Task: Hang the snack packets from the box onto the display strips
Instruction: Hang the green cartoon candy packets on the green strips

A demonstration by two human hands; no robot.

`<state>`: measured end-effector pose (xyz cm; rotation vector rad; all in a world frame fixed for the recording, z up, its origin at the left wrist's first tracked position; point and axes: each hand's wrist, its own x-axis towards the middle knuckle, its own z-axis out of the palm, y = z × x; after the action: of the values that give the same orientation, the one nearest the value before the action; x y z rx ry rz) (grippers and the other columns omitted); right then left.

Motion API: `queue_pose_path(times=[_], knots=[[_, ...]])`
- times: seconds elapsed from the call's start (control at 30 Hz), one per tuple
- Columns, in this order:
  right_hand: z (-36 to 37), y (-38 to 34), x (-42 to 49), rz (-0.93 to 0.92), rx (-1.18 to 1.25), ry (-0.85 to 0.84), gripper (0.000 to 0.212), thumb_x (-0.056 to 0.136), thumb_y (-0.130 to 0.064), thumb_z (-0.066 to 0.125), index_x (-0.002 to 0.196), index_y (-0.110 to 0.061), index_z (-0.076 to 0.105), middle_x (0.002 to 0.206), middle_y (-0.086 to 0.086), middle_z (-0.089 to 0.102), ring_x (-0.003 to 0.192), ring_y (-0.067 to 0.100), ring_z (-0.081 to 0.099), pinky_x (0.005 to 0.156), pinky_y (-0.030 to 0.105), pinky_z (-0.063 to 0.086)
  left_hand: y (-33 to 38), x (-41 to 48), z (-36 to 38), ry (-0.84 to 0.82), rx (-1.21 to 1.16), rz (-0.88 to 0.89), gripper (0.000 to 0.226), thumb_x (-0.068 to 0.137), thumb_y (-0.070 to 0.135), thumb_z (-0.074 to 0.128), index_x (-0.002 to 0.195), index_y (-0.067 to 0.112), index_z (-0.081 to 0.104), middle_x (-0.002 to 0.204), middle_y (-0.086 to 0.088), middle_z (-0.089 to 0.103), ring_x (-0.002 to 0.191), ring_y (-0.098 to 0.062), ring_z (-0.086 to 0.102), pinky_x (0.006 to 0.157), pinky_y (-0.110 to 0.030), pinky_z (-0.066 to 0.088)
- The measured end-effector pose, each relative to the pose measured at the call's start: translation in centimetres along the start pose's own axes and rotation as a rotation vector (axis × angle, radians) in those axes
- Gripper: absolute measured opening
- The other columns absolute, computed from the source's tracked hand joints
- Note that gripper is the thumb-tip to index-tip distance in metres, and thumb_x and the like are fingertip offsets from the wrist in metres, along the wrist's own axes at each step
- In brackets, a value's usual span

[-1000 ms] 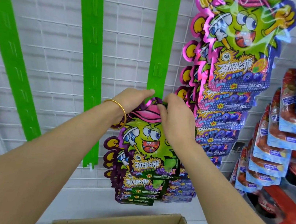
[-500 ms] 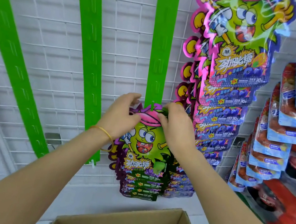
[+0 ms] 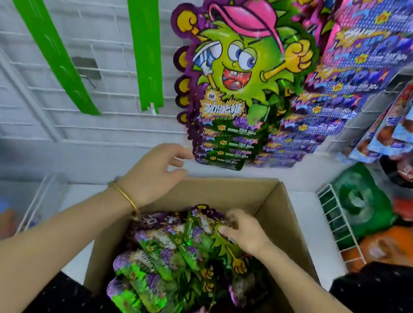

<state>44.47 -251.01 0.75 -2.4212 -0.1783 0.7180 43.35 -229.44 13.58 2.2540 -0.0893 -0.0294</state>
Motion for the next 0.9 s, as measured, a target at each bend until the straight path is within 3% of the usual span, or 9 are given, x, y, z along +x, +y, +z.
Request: queue_pose_path(times=[0.17, 0.27, 0.37, 0.47, 0.6, 0.7, 0.8, 0.9], knots=[[5.7, 1.8, 2.0, 0.016, -0.053, -0.120, 0.093, 0.074, -0.059, 0.066, 0.146, -0.017, 0.024, 0.152, 0.006, 0.028, 0.139, 0.024, 0.026, 0.113, 0.036, 0.026, -0.3, 0.3, -0.2, 0.006, -0.024, -0.036, 0.022, 0.088, 0.005, 0.053, 0.101, 0.023, 0.054, 0.122, 0.000, 0.054, 0.098, -0.010, 0.055, 0.081, -0.017, 0.040], [7.3, 2.9, 2.6, 0.008, -0.173, -0.178, 0.101, 0.069, -0.071, 0.060, 0.147, -0.025, 0.016, 0.156, 0.002, 0.013, 0.143, 0.025, 0.011, 0.116, 0.040, 0.018, -0.4, 0.3, -0.1, -0.005, -0.034, -0.052, 0.021, 0.088, 0.006, 0.053, 0.101, 0.022, 0.054, 0.122, 0.001, 0.055, 0.099, -0.010, 0.056, 0.084, -0.018, 0.040], [7.8, 3.2, 3.3, 0.039, -0.157, -0.205, 0.111, 0.062, -0.080, 0.056, 0.148, -0.029, 0.008, 0.157, 0.002, 0.011, 0.143, 0.026, 0.011, 0.116, 0.042, 0.020, -0.7, 0.5, 0.0, 0.000, -0.052, -0.068, 0.021, 0.088, 0.005, 0.052, 0.101, 0.021, 0.054, 0.121, -0.001, 0.056, 0.099, -0.011, 0.057, 0.081, -0.017, 0.043], [8.8, 3.0, 3.4, 0.061, -0.121, -0.166, 0.122, 0.048, -0.089, 0.051, 0.147, -0.033, 0.007, 0.155, 0.002, 0.019, 0.140, 0.028, 0.024, 0.111, 0.044, 0.031, -0.9, 0.5, 0.1, 0.001, -0.083, -0.095, 0.021, 0.088, 0.003, 0.051, 0.101, 0.019, 0.055, 0.120, -0.002, 0.056, 0.096, -0.011, 0.057, 0.078, -0.012, 0.043], [9.6, 2.6, 2.8, 0.018, -0.164, -0.053, 0.106, 0.063, -0.077, 0.058, 0.147, -0.030, 0.014, 0.148, -0.001, 0.035, 0.127, 0.027, 0.044, 0.094, 0.038, 0.048, -1.1, 0.8, 0.2, -0.012, -0.115, -0.128, 0.021, 0.088, 0.004, 0.050, 0.102, 0.020, 0.056, 0.120, -0.002, 0.057, 0.099, -0.013, 0.059, 0.085, -0.024, 0.046], [9.5, 2.3, 2.5, -0.020, -0.238, 0.018, 0.096, 0.072, -0.071, 0.056, 0.146, -0.025, 0.018, 0.141, 0.002, 0.044, 0.117, 0.026, 0.053, 0.085, 0.036, 0.052, -1.0, 0.8, 0.3, -0.028, -0.093, -0.127, 0.021, 0.089, 0.007, 0.051, 0.105, 0.020, 0.056, 0.119, 0.001, 0.056, 0.095, -0.009, 0.058, 0.084, -0.021, 0.045], [9.2, 2.1, 2.2, -0.078, -0.342, 0.061, 0.082, 0.082, -0.065, 0.047, 0.145, -0.019, 0.022, 0.129, 0.008, 0.053, 0.108, 0.028, 0.058, 0.078, 0.036, 0.052, -1.0, 0.8, 0.5, -0.038, -0.050, -0.124, 0.022, 0.090, 0.009, 0.051, 0.109, 0.018, 0.058, 0.119, 0.002, 0.056, 0.096, -0.011, 0.057, 0.085, -0.022, 0.043], [7.7, 1.2, 1.9, -0.183, -0.513, 0.057, 0.056, 0.097, -0.047, 0.034, 0.140, -0.013, 0.029, 0.112, 0.013, 0.062, 0.098, 0.031, 0.062, 0.073, 0.039, 0.052, -1.2, 0.7, 0.4, -0.044, -0.007, -0.112, 0.023, 0.090, 0.009, 0.051, 0.110, 0.018, 0.058, 0.116, 0.001, 0.057, 0.097, -0.013, 0.058, 0.082, -0.020, 0.040]])
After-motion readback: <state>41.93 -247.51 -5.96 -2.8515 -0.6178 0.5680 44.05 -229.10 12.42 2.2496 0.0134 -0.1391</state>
